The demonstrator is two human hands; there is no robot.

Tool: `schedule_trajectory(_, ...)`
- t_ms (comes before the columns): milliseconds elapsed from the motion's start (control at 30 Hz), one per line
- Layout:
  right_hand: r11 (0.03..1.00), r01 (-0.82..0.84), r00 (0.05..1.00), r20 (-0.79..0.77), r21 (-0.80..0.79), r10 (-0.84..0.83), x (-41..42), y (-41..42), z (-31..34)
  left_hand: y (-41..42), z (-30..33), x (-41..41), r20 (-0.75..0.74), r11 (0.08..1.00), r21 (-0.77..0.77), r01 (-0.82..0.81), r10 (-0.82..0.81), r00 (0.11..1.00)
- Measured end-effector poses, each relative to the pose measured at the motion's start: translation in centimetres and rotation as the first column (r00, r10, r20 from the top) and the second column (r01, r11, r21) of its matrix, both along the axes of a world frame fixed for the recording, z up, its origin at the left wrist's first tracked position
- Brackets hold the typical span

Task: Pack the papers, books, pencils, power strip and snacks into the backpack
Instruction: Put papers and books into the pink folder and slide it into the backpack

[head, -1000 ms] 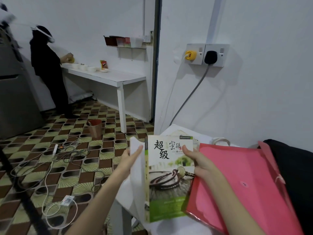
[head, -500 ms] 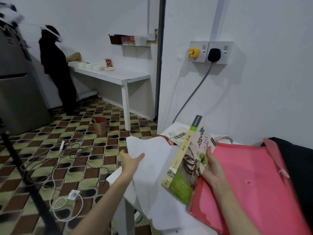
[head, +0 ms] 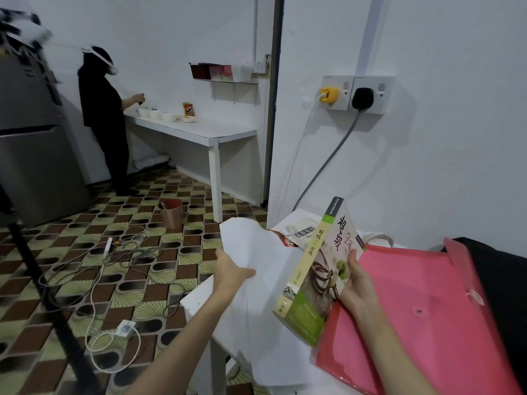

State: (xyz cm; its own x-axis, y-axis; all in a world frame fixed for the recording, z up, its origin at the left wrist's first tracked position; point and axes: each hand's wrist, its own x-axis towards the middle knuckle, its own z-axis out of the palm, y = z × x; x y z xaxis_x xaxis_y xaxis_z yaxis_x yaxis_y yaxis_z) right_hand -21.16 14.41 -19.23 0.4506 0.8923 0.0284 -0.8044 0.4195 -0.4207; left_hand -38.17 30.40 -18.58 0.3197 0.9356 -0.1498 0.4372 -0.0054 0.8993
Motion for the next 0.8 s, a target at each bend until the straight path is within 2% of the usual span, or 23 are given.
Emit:
schedule_trajectory(200,1.0,0.004,1.0,0.0,-0.025,-0.004,0.2,0.0,-0.5,3.2,2.5,-1.9,0.073,0.983,0.151,-0.107,0.096,0.993)
schedule_trajectory(400,0.998,-0.016,1.0,0.009,-0.058,0.016,0.3,0.0,-0.7,8.2,4.7,-8.2,0.264,0.979,0.115,-0.17,0.135,0.955)
schedule_trajectory(533,0.966,0.002,0.995,0.096,-0.259,0.023,0.8,1.3,-0.7,10.0,5.2,-11.7,0.34,0.984,0.119,-0.13,0.082,0.937)
schedule_trajectory(633,0.899,0.03,0.98,0.189,-0.437,0.06,0.7,3.6,-0.8,10.6,4.2,-12.6,0.26,0.978,0.176,-0.109,0.061,0.964)
schedule_trajectory(700,0.85,0.081,0.955,0.286,-0.521,0.084,0.5,5.7,-1.1,10.5,3.9,-13.0,0.249,0.968,0.195,-0.158,0.107,0.963)
schedule_trajectory(800,0.735,0.179,0.907,0.4,-0.654,0.135,-2.0,7.8,0.1,10.6,3.9,-13.6,0.313,0.915,0.23,-0.333,0.255,0.915)
